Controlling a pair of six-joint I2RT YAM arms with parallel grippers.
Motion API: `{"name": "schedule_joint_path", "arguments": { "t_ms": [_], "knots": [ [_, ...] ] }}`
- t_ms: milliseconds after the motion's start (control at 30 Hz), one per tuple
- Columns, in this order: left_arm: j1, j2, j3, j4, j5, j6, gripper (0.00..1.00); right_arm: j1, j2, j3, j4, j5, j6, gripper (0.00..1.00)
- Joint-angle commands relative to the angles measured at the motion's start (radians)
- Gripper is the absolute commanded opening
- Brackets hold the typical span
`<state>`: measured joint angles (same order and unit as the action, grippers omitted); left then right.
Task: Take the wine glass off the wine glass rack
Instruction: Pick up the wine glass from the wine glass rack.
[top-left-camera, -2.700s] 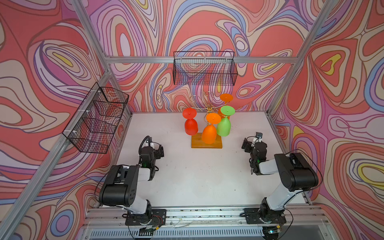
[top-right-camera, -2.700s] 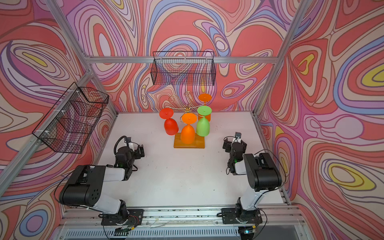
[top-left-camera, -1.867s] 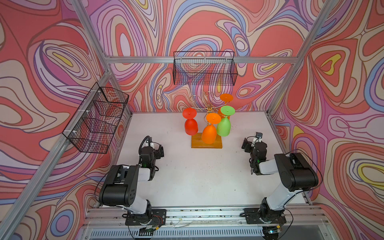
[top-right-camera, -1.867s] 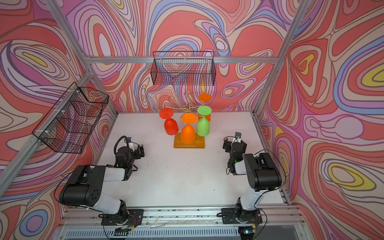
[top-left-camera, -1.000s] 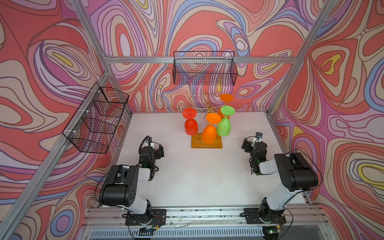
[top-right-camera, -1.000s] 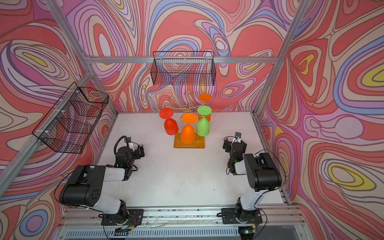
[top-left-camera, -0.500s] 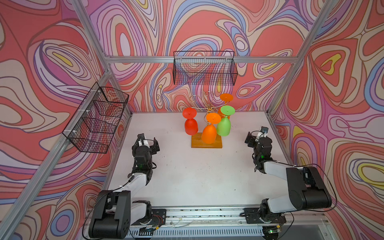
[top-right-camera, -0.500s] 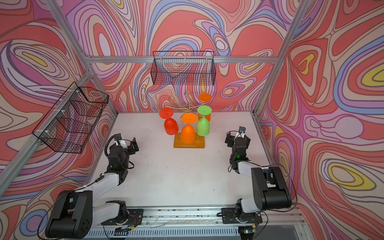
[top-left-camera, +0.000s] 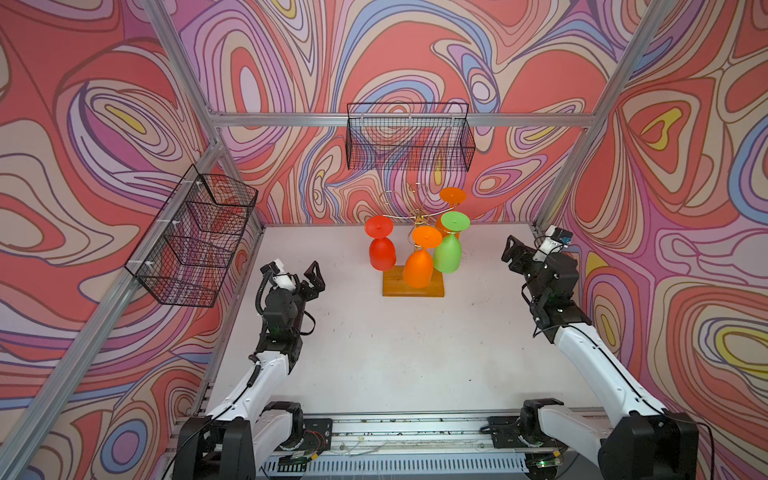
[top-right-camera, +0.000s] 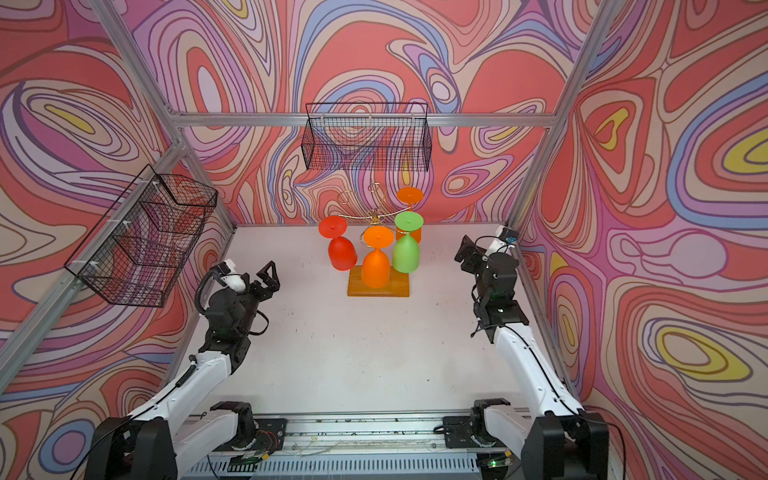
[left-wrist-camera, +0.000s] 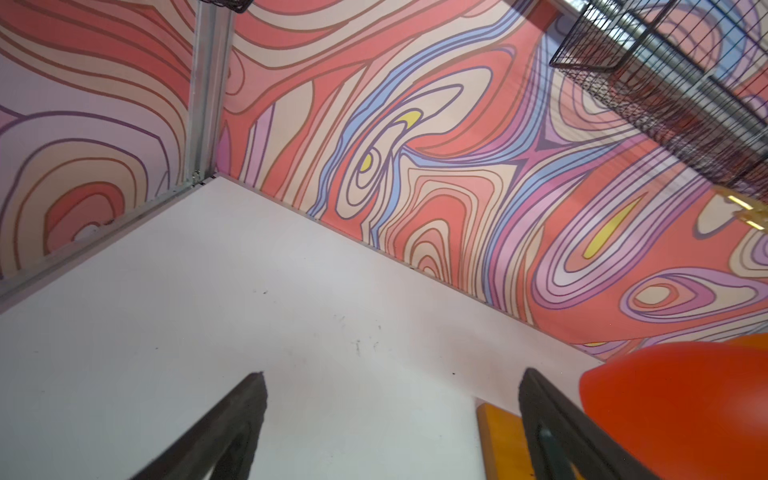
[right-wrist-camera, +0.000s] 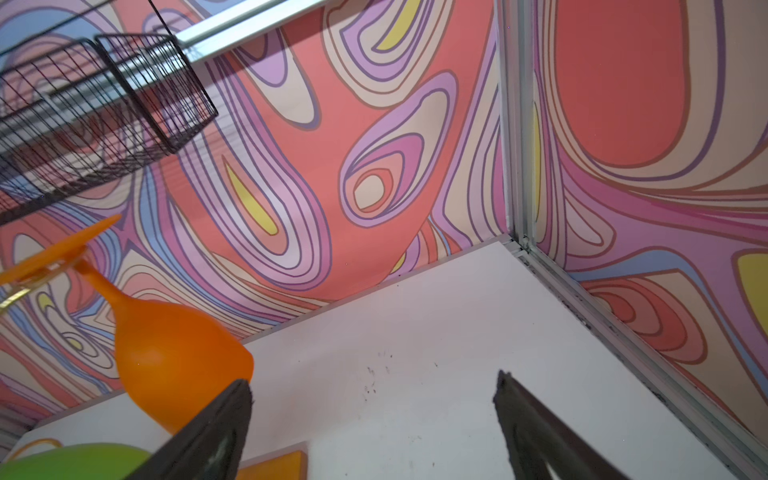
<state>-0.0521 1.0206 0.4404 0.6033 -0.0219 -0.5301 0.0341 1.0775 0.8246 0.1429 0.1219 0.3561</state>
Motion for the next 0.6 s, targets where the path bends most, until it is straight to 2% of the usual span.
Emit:
{"name": "schedule_joint_path", "arguments": {
  "t_ms": [0,167,333,433,567],
  "knots": [
    [-0.005,-0.029,0.04,-0.067,0.068,-0.074,0.94,0.005,-0.007,0.089,-0.148,-0.073,0.074,0.97],
    [-0.008,-0.033,0.036,-0.074,0.074,-0.054,0.94,0.006,0.011,0.199,-0.203,-0.154,0.169,0.97],
    [-0.034,-0.026,0.021,-0.103,-0.008,0.037,0.93,0.003,0.064,0.344,-0.296,-0.187,0.259,0.96],
    [-0.034,-0.01,0.006,-0.083,-0.014,0.038,0.93,0.004,0.115,0.407,-0.273,-0.255,0.305,0.96],
    [-0.035,0.001,0.009,-0.071,0.015,0.036,0.93,-0.016,0.218,0.46,-0.183,-0.401,0.436,0.94]
  ]
}}
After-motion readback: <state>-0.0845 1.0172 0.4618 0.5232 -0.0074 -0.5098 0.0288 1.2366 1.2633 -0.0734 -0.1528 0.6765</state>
